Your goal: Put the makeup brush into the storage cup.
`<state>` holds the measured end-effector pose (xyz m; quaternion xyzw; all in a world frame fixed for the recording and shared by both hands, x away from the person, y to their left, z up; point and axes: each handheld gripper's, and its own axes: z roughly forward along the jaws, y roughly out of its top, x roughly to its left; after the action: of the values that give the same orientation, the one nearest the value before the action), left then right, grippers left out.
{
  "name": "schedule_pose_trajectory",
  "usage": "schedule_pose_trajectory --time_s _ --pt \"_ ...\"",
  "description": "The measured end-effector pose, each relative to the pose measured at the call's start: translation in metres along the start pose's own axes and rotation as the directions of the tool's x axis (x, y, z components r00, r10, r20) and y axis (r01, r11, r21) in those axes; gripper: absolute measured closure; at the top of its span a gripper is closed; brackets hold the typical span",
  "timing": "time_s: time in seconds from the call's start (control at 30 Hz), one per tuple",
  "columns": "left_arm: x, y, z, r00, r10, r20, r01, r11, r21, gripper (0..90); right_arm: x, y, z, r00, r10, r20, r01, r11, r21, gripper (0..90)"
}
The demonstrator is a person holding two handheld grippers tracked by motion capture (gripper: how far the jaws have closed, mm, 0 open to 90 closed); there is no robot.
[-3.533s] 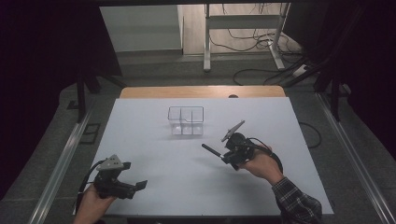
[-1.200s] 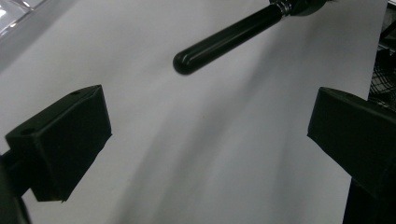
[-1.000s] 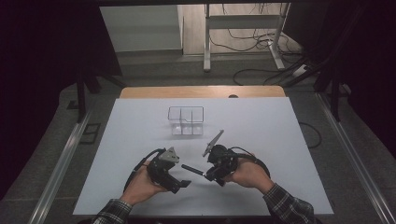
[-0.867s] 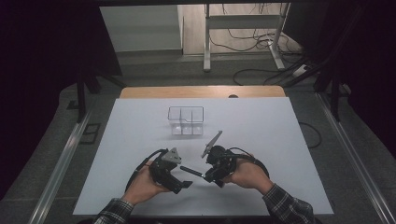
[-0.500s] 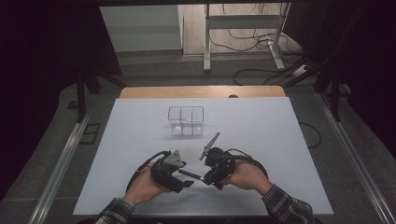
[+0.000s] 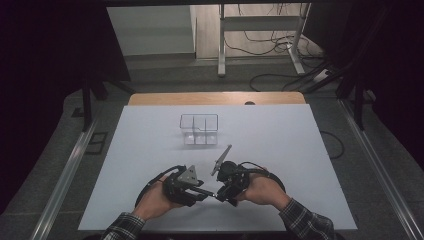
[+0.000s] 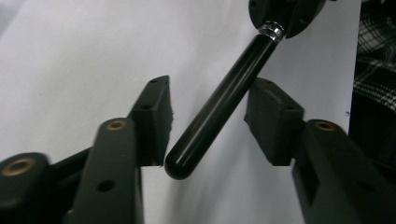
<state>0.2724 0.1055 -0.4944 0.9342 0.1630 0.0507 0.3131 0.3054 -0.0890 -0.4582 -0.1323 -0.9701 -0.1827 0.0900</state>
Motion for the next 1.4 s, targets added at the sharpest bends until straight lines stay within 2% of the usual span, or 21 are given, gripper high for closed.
schedule_pose_trajectory --time_s 0.07,0.13,0.17,0.2,0.23,0.27,0.33,0.37,0.43,0.53,0.6,0.7,0.77,0.87,0.97,1.07,1.2,1.33,1.4 --pt "-0.002 0.001 0.002 0.9997 0.024 0.001 -0.024 0.9994 0.025 57.1 0.000 0.000 0.001 1.0000 -0.003 0.006 0.003 1.000 0.005 77.3" --pt "-0.005 0.002 0.005 0.9975 0.068 0.018 -0.069 0.9957 0.061 64.0 0.000 0.000 0.002 0.9999 -0.009 0.010 0.009 1.000 0.006 76.4" --pt "-0.008 0.002 0.007 0.9957 0.084 0.039 -0.087 0.9934 0.075 70.0 0.000 -0.001 0.002 0.9998 -0.012 0.018 0.012 1.000 0.002 74.4" --pt "-0.011 0.002 0.009 0.9944 0.083 0.066 -0.087 0.9937 0.071 76.3 -0.001 -0.001 0.001 0.9990 -0.025 0.037 0.025 1.000 -0.009 71.0" --pt "-0.011 0.003 0.009 0.9952 0.070 0.068 -0.075 0.9945 0.073 78.6 -0.003 -0.001 -0.002 0.9979 -0.010 0.063 0.013 0.999 -0.044 69.4" --pt "-0.012 0.005 0.010 0.9955 0.061 0.073 -0.066 0.9948 0.077 78.7 -0.005 -0.001 -0.003 0.9983 0.006 0.057 -0.003 0.999 -0.053 68.9" --pt "-0.009 0.005 0.008 0.9964 0.035 0.078 -0.040 0.9971 0.064 78.8 -0.008 -0.004 -0.005 0.9979 0.018 0.062 -0.013 0.996 -0.083 52.2" --pt "-0.008 0.004 0.007 0.9969 0.023 0.075 -0.028 0.9975 0.065 78.8 -0.009 -0.005 -0.006 0.9961 0.021 0.086 -0.012 0.995 -0.103 45.5" --pt "-0.004 0.002 0.006 0.9973 -0.007 0.073 0.002 0.9977 0.068 78.8 -0.012 -0.006 -0.006 0.9959 0.023 0.087 -0.013 0.993 -0.114 37.9" --pt "-0.001 0.000 0.004 0.9970 -0.031 0.071 0.026 0.9975 0.066 78.7 -0.015 -0.007 -0.005 0.9942 -0.002 0.108 0.018 0.990 -0.142 24.3" --pt "0.000 -0.001 0.002 0.9968 -0.044 0.066 0.040 0.9973 0.061 78.7 -0.015 -0.007 -0.003 0.9901 -0.026 0.138 0.047 0.988 -0.149 14.6" --pt "0.001 -0.003 0.000 0.9965 -0.058 0.061 0.055 0.9968 0.058 78.7 -0.016 -0.008 0.000 0.9851 -0.028 0.169 0.055 0.986 -0.159 3.1" --pt "0.002 -0.004 0.000 0.9963 -0.066 0.055 0.063 0.9964 0.057 78.7 -0.016 -0.009 0.001 0.9803 -0.029 0.196 0.060 0.986 -0.155 0.0" --pt "0.002 -0.006 -0.002 0.9961 -0.076 0.046 0.073 0.9957 0.056 78.6 -0.018 -0.010 0.000 0.9828 0.002 0.185 0.030 0.985 -0.169 0.0" --pt "0.002 -0.007 -0.003 0.9960 -0.080 0.040 0.078 0.9954 0.056 78.6 -0.018 -0.013 -0.002 0.9808 0.024 0.194 0.017 0.979 -0.205 0.0" --pt "0.003 -0.009 -0.006 0.9968 -0.078 0.018 0.077 0.9956 0.053 78.6 -0.016 -0.015 -0.004 0.9724 0.027 0.232 0.031 0.970 -0.241 0.0" --pt "0.004 -0.011 -0.007 0.9947 -0.102 0.011 0.101 0.9937 0.047 78.6 -0.014 -0.019 -0.003 0.9644 0.026 0.263 0.045 0.964 -0.261 0.0" --pt "0.004 -0.013 -0.008 0.9919 -0.127 0.014 0.126 0.9917 0.026 78.6 -0.013 -0.025 -0.004 0.9647 0.057 0.257 0.021 0.956 -0.291 0.0" --pt "0.006 -0.014 -0.011 0.9922 -0.125 0.010 0.124 0.9919 0.026 78.6 -0.013 -0.028 -0.004 0.9639 0.064 0.258 0.019 0.952 -0.304 0.0"
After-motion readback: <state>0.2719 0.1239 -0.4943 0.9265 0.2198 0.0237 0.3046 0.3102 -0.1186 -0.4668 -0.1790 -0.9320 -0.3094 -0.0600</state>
